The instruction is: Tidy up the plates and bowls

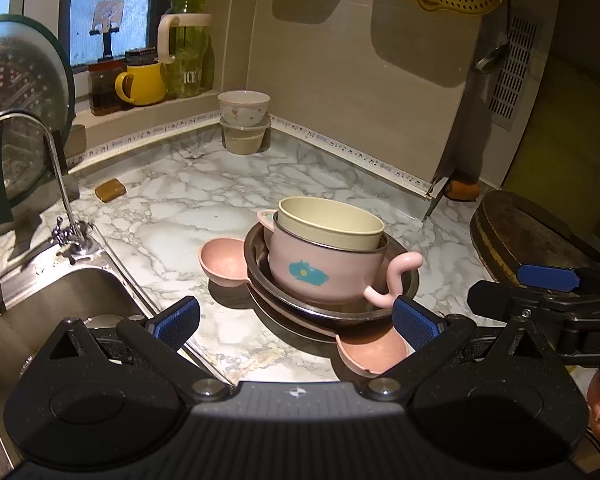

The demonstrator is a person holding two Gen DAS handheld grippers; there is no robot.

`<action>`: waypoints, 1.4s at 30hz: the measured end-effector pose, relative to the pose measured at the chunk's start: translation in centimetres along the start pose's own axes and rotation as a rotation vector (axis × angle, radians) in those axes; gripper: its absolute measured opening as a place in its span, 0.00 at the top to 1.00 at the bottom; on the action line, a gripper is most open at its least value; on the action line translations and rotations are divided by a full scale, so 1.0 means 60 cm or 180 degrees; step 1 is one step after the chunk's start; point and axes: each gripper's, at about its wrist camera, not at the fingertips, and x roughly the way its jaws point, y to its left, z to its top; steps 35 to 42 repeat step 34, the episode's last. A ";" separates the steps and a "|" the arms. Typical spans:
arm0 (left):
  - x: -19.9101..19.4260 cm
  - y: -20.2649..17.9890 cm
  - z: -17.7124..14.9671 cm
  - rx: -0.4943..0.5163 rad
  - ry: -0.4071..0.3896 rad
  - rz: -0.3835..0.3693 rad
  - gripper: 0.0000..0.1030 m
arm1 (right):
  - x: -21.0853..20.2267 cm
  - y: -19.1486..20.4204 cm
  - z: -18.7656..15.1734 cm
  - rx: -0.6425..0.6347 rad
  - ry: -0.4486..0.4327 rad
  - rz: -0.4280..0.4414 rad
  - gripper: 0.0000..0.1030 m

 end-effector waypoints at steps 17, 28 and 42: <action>0.010 -0.002 0.008 0.0109 -0.0009 -0.0086 0.00 | 0.006 -0.006 0.001 0.0077 -0.0029 -0.0061 0.00; 0.014 0.003 0.010 0.0120 -0.0013 -0.0152 0.00 | 0.012 -0.007 0.001 0.0095 -0.0020 -0.0089 0.00; 0.017 0.003 0.011 0.0110 -0.0005 -0.0163 0.00 | 0.012 -0.006 0.002 0.0093 -0.0018 -0.0093 0.00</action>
